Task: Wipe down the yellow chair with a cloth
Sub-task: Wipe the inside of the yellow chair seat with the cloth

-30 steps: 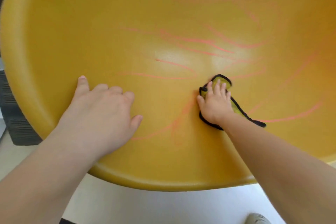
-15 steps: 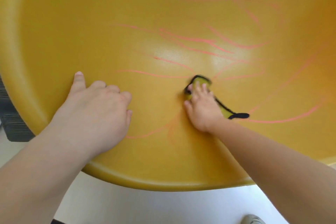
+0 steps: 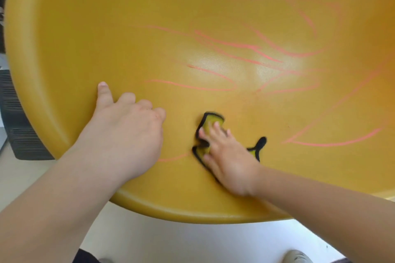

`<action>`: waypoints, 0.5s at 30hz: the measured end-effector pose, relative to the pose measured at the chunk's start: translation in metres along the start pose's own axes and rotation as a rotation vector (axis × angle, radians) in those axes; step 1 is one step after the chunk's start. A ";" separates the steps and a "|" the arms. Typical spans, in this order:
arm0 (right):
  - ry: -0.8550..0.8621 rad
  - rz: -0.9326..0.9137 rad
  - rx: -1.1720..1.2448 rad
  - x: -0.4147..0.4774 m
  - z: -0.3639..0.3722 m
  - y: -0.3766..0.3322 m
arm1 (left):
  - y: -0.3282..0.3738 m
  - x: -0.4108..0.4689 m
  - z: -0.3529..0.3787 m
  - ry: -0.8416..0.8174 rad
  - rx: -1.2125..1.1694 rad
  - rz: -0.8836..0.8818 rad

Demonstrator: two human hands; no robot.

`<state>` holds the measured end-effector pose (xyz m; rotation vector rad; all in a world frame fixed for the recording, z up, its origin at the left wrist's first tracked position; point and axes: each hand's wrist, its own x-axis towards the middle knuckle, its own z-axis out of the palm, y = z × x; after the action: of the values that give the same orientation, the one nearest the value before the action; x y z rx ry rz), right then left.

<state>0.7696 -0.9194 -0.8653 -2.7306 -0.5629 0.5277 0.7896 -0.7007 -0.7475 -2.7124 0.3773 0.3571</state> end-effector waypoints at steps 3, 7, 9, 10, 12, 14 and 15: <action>-0.055 -0.117 -0.151 -0.012 -0.008 0.027 | 0.002 0.000 -0.004 -0.012 -0.003 0.012; 0.053 0.478 -0.287 0.051 -0.034 0.095 | 0.000 -0.002 -0.005 -0.014 -0.015 0.017; 0.084 0.562 -0.262 0.065 -0.027 0.077 | 0.000 -0.002 -0.004 -0.022 -0.005 0.013; 0.074 0.499 -0.255 0.062 -0.021 0.059 | 0.000 -0.002 -0.004 -0.026 0.004 0.013; 0.014 0.201 -0.217 0.028 -0.005 0.015 | 0.001 -0.002 -0.004 -0.023 0.011 0.018; -0.102 -0.069 -0.126 -0.018 -0.001 -0.012 | 0.001 -0.002 -0.004 -0.018 0.011 0.022; -0.141 -0.102 -0.128 -0.027 -0.005 -0.004 | 0.001 -0.002 -0.003 -0.015 0.010 0.025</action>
<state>0.7475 -0.9287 -0.8518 -2.7798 -0.7920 0.6844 0.7879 -0.7027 -0.7443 -2.6959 0.4082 0.3811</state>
